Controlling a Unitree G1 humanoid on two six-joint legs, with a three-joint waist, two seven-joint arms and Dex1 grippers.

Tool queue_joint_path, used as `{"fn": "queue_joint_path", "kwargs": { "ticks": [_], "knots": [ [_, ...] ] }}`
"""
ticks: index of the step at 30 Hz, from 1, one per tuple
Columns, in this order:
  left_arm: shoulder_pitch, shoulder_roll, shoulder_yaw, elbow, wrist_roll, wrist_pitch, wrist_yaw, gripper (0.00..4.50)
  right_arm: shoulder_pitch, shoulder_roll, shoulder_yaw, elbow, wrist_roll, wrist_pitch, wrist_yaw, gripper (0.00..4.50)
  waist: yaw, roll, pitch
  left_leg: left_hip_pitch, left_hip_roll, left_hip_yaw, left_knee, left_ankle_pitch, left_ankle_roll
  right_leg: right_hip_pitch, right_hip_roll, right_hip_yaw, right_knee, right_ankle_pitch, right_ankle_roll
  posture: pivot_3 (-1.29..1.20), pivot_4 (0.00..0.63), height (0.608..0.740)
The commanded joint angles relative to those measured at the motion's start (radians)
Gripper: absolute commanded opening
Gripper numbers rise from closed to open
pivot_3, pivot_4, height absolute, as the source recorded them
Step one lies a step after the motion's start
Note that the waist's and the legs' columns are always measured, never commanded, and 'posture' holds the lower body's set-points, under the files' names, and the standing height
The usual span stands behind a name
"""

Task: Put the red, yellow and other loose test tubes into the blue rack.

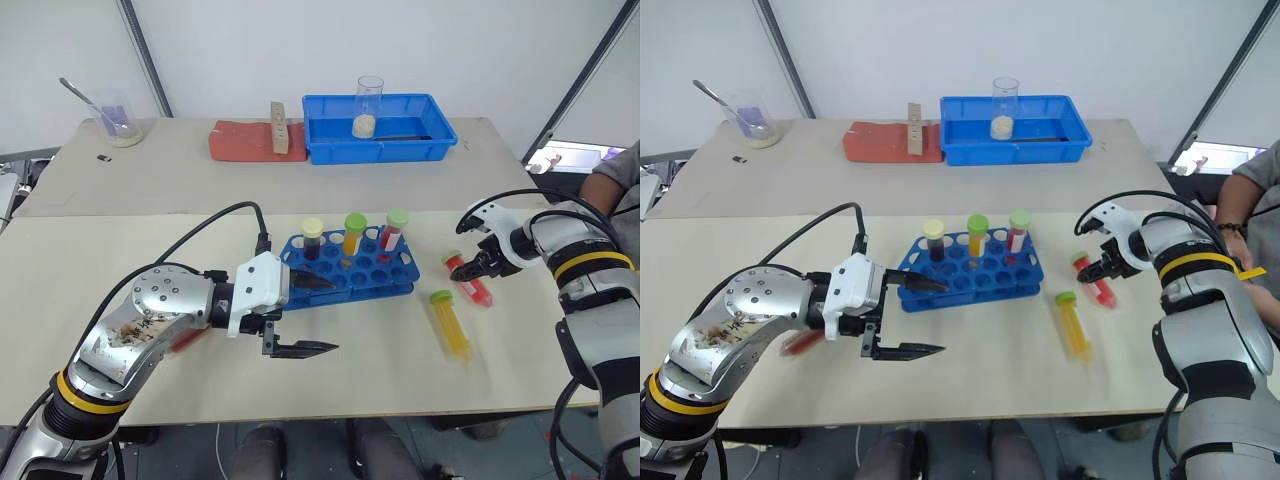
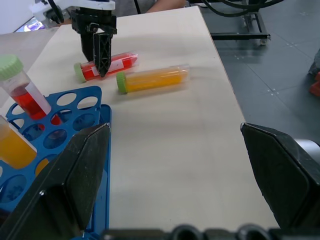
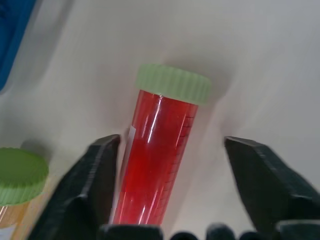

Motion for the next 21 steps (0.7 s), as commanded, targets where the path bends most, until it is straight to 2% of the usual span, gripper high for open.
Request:
{"fn": "queue_joint_path", "kwargs": {
  "ticks": [1, 4, 5, 9, 11, 13, 15, 17, 19, 21],
  "knots": [
    [-0.002, -0.006, 0.008, -0.019, 0.005, -0.020, 0.007, 4.50, -0.047, 0.000, -0.023, 0.064, -0.038, -0.039, 0.000, 2.16, 0.000, 0.000, 0.000, 0.000, 0.000, 0.000, 0.000, 0.000, 0.000, 0.000, 0.000, 0.000, 0.000, 0.000, 0.000, 0.00, 0.150, 0.740],
    [-0.003, -0.009, 0.006, -0.011, 0.010, -0.025, 0.006, 4.50, -0.059, 0.007, -0.033, 0.093, -0.051, -0.048, 0.000, 1.16, 0.001, 0.000, 0.000, 0.000, 0.000, 0.000, 0.000, 0.000, 0.000, 0.000, 0.000, 0.000, 0.000, 0.000, 0.000, 0.00, 0.150, 0.740],
    [-0.004, -0.010, 0.007, -0.008, 0.011, -0.027, 0.003, 4.50, -0.063, 0.005, -0.040, 0.095, -0.053, -0.046, 0.000, 1.01, 0.000, 0.000, 0.000, 0.000, 0.000, 0.000, 0.000, 0.000, 0.000, 0.000, 0.000, 0.000, 0.000, 0.000, 0.000, 0.00, 0.150, 0.740],
    [-0.005, -0.007, 0.021, 0.014, -0.002, -0.027, -0.012, 4.50, -0.085, -0.012, -0.102, 0.083, -0.035, -0.036, -0.036, 1.01, -0.002, 0.000, 0.000, 0.000, 0.000, 0.000, 0.000, 0.000, 0.000, 0.000, 0.000, 0.000, 0.001, 0.000, 0.000, 0.00, 0.150, 0.740],
    [0.000, 0.000, 0.042, 0.030, -0.012, -0.023, -0.017, 4.50, -0.082, -0.044, -0.147, -0.006, -0.009, -0.012, -0.014, 1.01, -0.002, 0.001, 0.000, 0.000, 0.000, 0.000, 0.000, 0.000, 0.000, 0.000, 0.000, 0.000, 0.001, 0.000, 0.000, 0.00, 0.150, 0.740],
    [0.009, 0.010, 0.061, 0.043, -0.014, -0.022, -0.021, 4.50, -0.034, -0.092, -0.200, -0.184, 0.033, 0.050, 0.023, 1.01, -0.001, 0.003, 0.002, 0.000, 0.000, 0.000, 0.000, 0.000, 0.000, 0.000, 0.000, 0.000, 0.001, 0.000, 0.000, 0.00, 0.150, 0.740],
    [0.020, 0.011, 0.083, 0.050, -0.020, -0.019, -0.018, 4.50, 0.095, -0.151, -0.282, -0.463, 0.100, 0.119, 0.037, 1.01, 0.004, 0.003, 0.002, 0.000, 0.000, 0.000, -0.001, 0.000, 0.000, -0.001, 0.000, 0.000, 0.001, -0.001, 0.001, 0.00, 0.150, 0.740],
    [0.031, 0.004, 0.105, 0.057, -0.025, -0.031, -0.014, 4.50, 0.289, -0.208, -0.397, -0.780, 0.181, 0.130, 0.041, 1.01, 0.015, 0.003, 0.002, 0.000, 0.000, -0.003, -0.002, 0.000, 0.000, 0.000, 0.000, -0.002, 0.001, -0.002, 0.001, 0.00, 0.150, 0.740],
    [0.042, -0.001, 0.128, 0.064, -0.034, -0.042, -0.021, 4.50, 0.462, -0.208, -0.551, -1.043, 0.279, 0.180, 0.018, 1.01, 0.028, 0.003, 0.002, -0.001, 0.000, -0.005, -0.002, -0.001, 0.001, 0.000, 0.000, -0.004, 0.001, -0.003, 0.001, 0.00, 0.150, 0.740],
    [0.050, -0.006, 0.148, 0.072, -0.045, -0.050, -0.025, 4.50, 0.586, -0.163, -0.676, -1.225, 0.348, 0.187, -0.037, 1.01, 0.030, 0.003, 0.002, -0.001, 0.000, -0.004, -0.002, -0.001, 0.001, -0.001, 0.000, -0.003, 0.001, -0.004, 0.001, 0.00, 0.150, 0.740]
  ]
}}
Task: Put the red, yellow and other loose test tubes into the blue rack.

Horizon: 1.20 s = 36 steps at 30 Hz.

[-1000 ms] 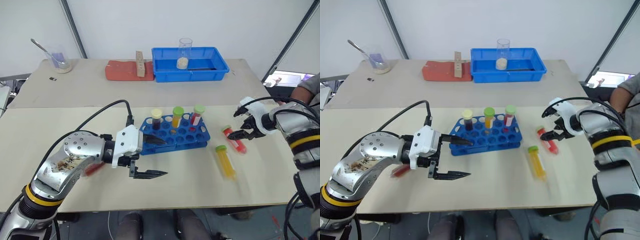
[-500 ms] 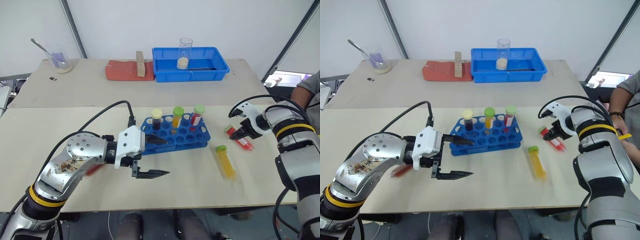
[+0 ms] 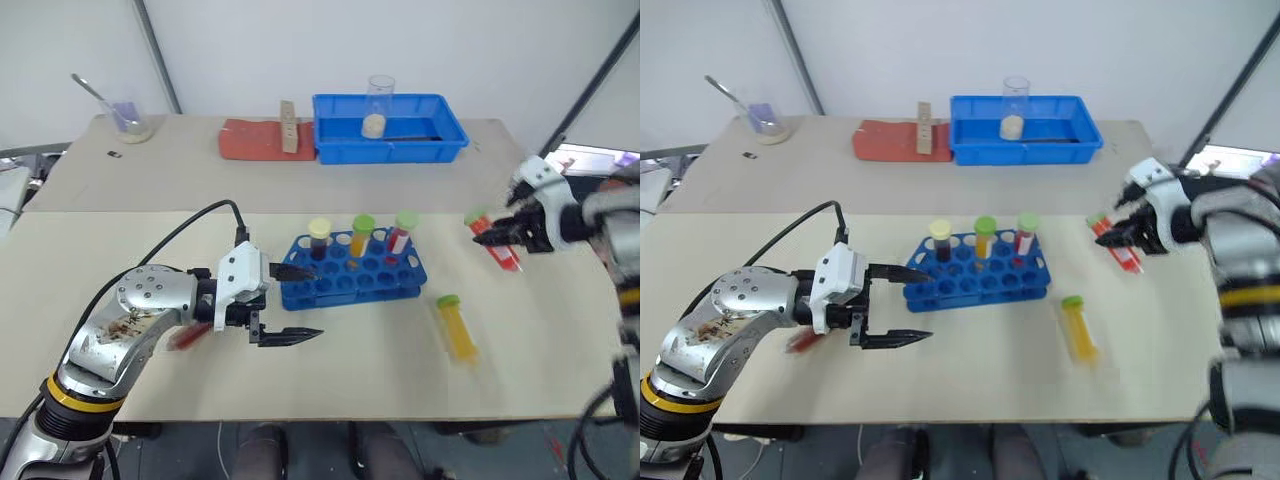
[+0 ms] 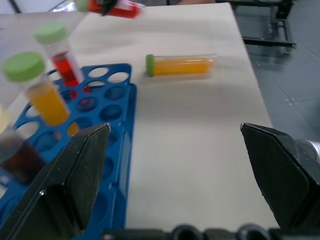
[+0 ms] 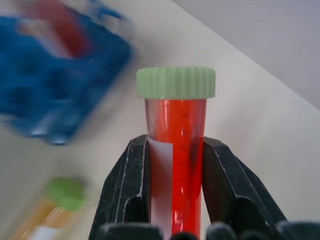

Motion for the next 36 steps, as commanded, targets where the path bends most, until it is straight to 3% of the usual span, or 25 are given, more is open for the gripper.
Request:
{"fn": "queue_joint_path", "kwargs": {
  "ticks": [1, 5, 9, 12, 22, 36],
  "knots": [
    [0.006, -0.009, 0.055, -0.006, -0.041, -0.034, -0.007, 4.50, 0.147, 0.056, -0.226, -0.340, 0.135, -0.004, -0.078, 1.01, -0.001, 0.000, 0.000, 0.000, 0.000, 0.000, 0.001, 0.000, 0.000, 0.000, 0.000, 0.000, 0.000, 0.000, 0.001, 0.00, 0.150, 0.740],
    [0.000, -0.018, 0.064, 0.012, -0.056, -0.034, -0.007, 4.50, 0.290, 0.233, -0.313, -0.529, 0.225, -0.091, -0.217, 1.01, -0.004, 0.000, 0.000, 0.003, 0.000, 0.001, 0.004, 0.001, -0.001, 0.002, 0.000, 0.001, 0.001, 0.000, 0.007, 0.00, 0.150, 0.740],
    [-0.025, -0.037, 0.043, 0.027, -0.055, -0.038, -0.014, 4.50, 0.348, 0.405, -0.251, -0.571, 0.193, -0.240, -0.385, 1.01, -0.005, 0.000, 0.000, 0.004, 0.000, 0.001, 0.005, 0.001, -0.002, 0.004, 0.000, 0.001, 0.000, -0.001, 0.000, 0.00, 0.150, 0.740],
    [-0.039, -0.049, 0.031, 0.036, -0.049, -0.039, -0.020, 4.50, 0.367, 0.458, -0.203, -0.538, 0.159, -0.336, -0.447, 1.01, -0.006, 0.000, 0.000, 0.003, 0.000, 0.001, 0.005, 0.002, -0.001, 0.003, 0.000, 0.001, 0.001, -0.001, 0.000, 0.00, 0.150, 0.740],
    [-0.049, -0.070, 0.013, 0.024, -0.049, -0.024, -0.013, 4.50, 0.395, 0.541, -0.097, -0.375, 0.102, -0.568, -0.561, 1.01, -0.005, 0.000, 0.000, 0.002, 0.000, 0.001, 0.003, 0.001, -0.001, 0.003, 0.000, 0.001, 0.000, 0.000, 0.004, 0.00, 0.150, 0.740],
    [-0.049, -0.077, 0.016, 0.014, -0.059, -0.006, 0.000, 4.50, 0.407, 0.600, -0.037, -0.308, 0.088, -0.656, -0.669, 1.01, -0.006, 0.000, 0.000, 0.003, 0.000, 0.001, 0.003, 0.001, -0.001, 0.003, 0.001, 0.001, 0.000, 0.000, 0.003, 0.00, 0.150, 0.740]
  ]
}}
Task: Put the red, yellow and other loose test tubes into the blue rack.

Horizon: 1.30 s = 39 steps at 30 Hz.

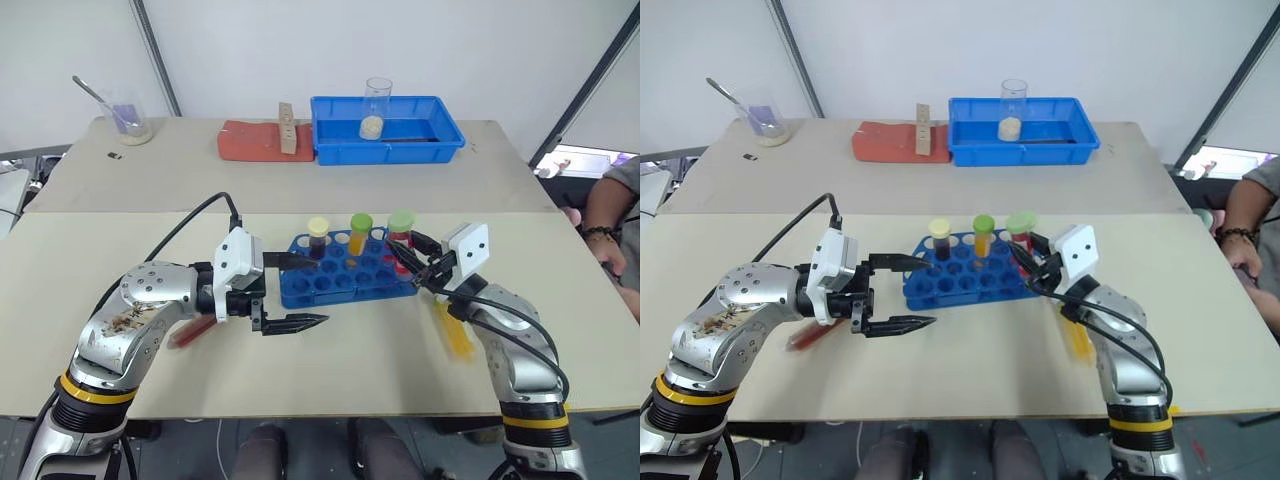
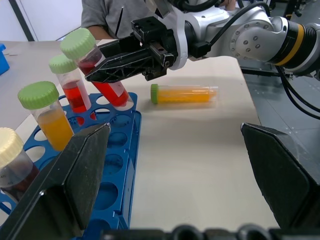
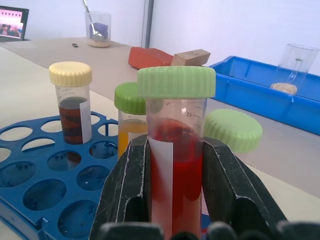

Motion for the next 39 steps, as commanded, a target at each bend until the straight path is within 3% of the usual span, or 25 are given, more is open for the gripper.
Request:
{"fn": "queue_joint_path", "kwargs": {
  "ticks": [1, 11, 20, 22, 29, 34, 39],
  "knots": [
    [-0.018, -0.003, 0.006, -0.034, -0.021, -0.006, 0.003, 4.50, 0.010, 0.021, 0.004, -0.006, -0.004, -0.048, -0.039, 1.01, 0.000, 0.000, 0.000, 0.000, 0.000, 0.000, 0.000, 0.000, 0.000, 0.000, 0.000, 0.000, 0.000, 0.000, 0.000, 0.00, 0.150, 0.740],
    [-0.017, -0.027, 0.004, -0.033, -0.026, 0.006, 0.025, 4.50, 0.081, 0.146, -0.020, -0.005, 0.020, -0.097, -0.190, 1.00, -0.012, 0.000, 0.000, 0.001, 0.001, -0.001, 0.000, 0.000, 0.000, 0.000, 0.001, 0.000, 0.000, 0.000, 0.000, 0.00, 0.150, 0.740],
    [-0.024, -0.035, -0.002, -0.032, -0.038, 0.020, 0.049, 4.50, 0.125, 0.169, 0.017, -0.005, 0.028, -0.123, -0.193, 1.00, -0.020, 0.000, 0.000, 0.000, 0.001, -0.001, 0.000, 0.000, 0.000, 0.000, 0.001, 0.000, 0.000, 0.000, 0.000, 0.00, 0.150, 0.740],
    [-0.023, -0.035, -0.003, -0.036, -0.043, 0.026, 0.054, 4.50, 0.134, 0.167, 0.011, -0.011, 0.033, -0.130, -0.195, 2.02, -0.021, 0.000, 0.000, 0.000, 0.001, -0.001, -0.001, 0.000, 0.000, 0.000, 0.001, 0.000, 0.000, 0.000, 0.000, 0.00, 0.150, 0.740],
    [-0.020, -0.008, -0.017, -0.041, -0.034, 0.043, 0.036, 4.50, 0.156, 0.087, -0.007, -0.068, 0.024, -0.070, -0.177, 4.40, -0.021, 0.000, 0.000, 0.000, 0.001, -0.001, -0.001, 0.000, 0.000, 0.000, 0.001, 0.000, 0.000, -0.001, -0.002, 0.00, 0.150, 0.740],
    [-0.003, 0.026, -0.024, -0.052, -0.003, 0.012, 0.019, 4.50, 0.230, -0.054, -0.057, -0.226, 0.066, 0.070, -0.139, 4.46, -0.018, 0.000, 0.000, 0.000, 0.001, -0.001, -0.001, 0.000, 0.000, 0.000, 0.001, 0.000, 0.000, -0.002, -0.002, 0.00, 0.150, 0.740],
    [0.025, 0.063, -0.043, -0.054, 0.059, -0.061, -0.015, 4.50, 0.293, -0.207, -0.131, -0.469, 0.153, 0.408, -0.159, 4.46, -0.017, 0.000, 0.000, 0.000, 0.001, -0.001, -0.001, 0.000, 0.000, 0.000, 0.001, 0.000, 0.000, -0.003, -0.004, 0.00, 0.150, 0.740]
  ]
}}
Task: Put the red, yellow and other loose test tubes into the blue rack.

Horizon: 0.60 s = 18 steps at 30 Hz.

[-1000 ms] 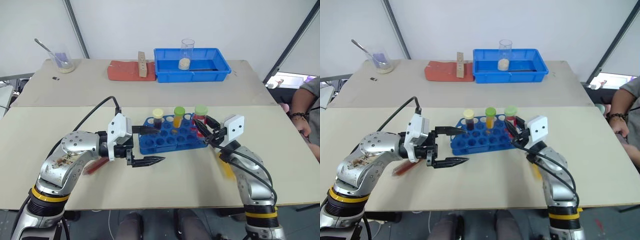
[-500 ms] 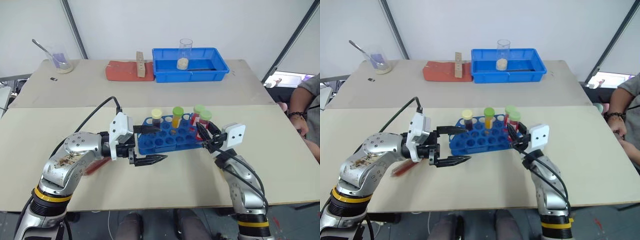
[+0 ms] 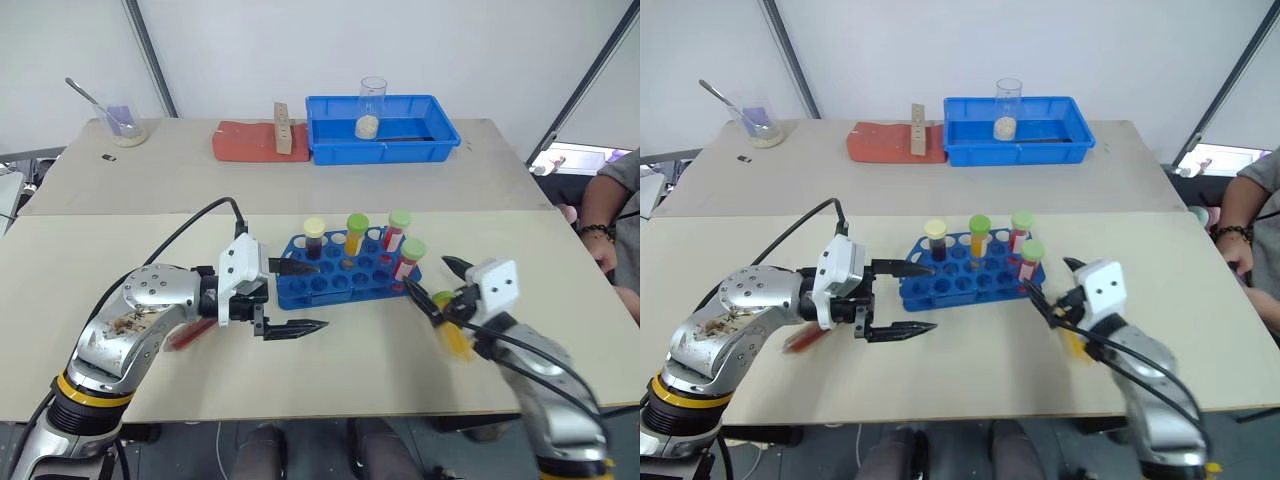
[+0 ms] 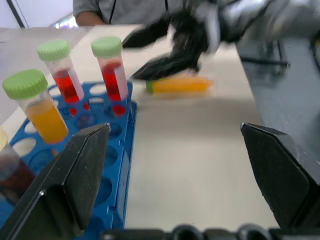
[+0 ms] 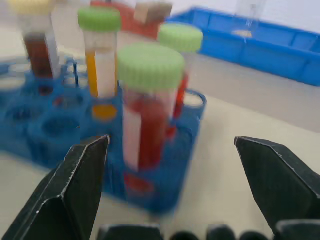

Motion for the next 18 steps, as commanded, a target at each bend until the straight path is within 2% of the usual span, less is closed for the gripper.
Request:
{"fn": "queue_joint_path", "kwargs": {
  "ticks": [1, 6, 10, 13, 18],
  "knots": [
    [0.004, 0.019, -0.008, -0.033, 0.030, -0.061, -0.029, 4.50, -0.017, -0.064, -0.057, -0.189, 0.068, 0.265, -0.052, 4.46, -0.003, 0.000, 0.000, 0.000, 0.000, 0.000, 0.000, 0.000, 0.000, 0.000, 0.000, 0.000, 0.000, -0.001, -0.001, 0.00, 0.150, 0.740],
    [0.019, 0.053, -0.021, -0.053, 0.039, -0.100, -0.086, 4.50, -0.108, -0.202, -0.068, -0.289, 0.097, 0.731, -0.110, 4.46, -0.004, 0.000, 0.000, 0.001, 0.000, 0.000, 0.001, 0.000, 0.000, 0.000, 0.000, 0.001, 0.001, -0.001, -0.002, 0.00, 0.150, 0.740],
    [0.035, 0.072, -0.028, -0.077, 0.033, -0.112, -0.114, 4.50, -0.256, -0.218, -0.095, -0.264, 0.175, 1.074, -0.079, 4.46, -0.003, -0.001, 0.000, -0.001, 0.000, 0.000, 0.000, 0.000, 0.000, -0.001, 0.000, 0.000, -0.001, -0.001, -0.003, 0.00, 0.150, 0.740],
    [0.031, 0.066, -0.039, -0.077, 0.042, -0.114, -0.114, 4.50, -0.339, -0.239, -0.083, -0.197, 0.205, 1.171, -0.070, 4.46, -0.003, -0.001, 0.000, -0.002, 0.000, -0.001, 0.000, 0.000, 0.000, -0.001, 0.000, 0.000, -0.001, -0.001, -0.003, 0.00, 0.150, 0.740],
    [0.012, 0.041, -0.068, -0.085, 0.046, -0.102, -0.096, 4.50, -0.412, -0.306, -0.018, -0.033, 0.287, 1.177, -0.066, 4.46, 0.000, -0.002, 0.000, -0.003, -0.001, -0.001, 0.000, 0.000, 0.000, -0.001, 0.000, 0.000, -0.003, -0.001, -0.002, 0.00, 0.150, 0.740]
  ]
}}
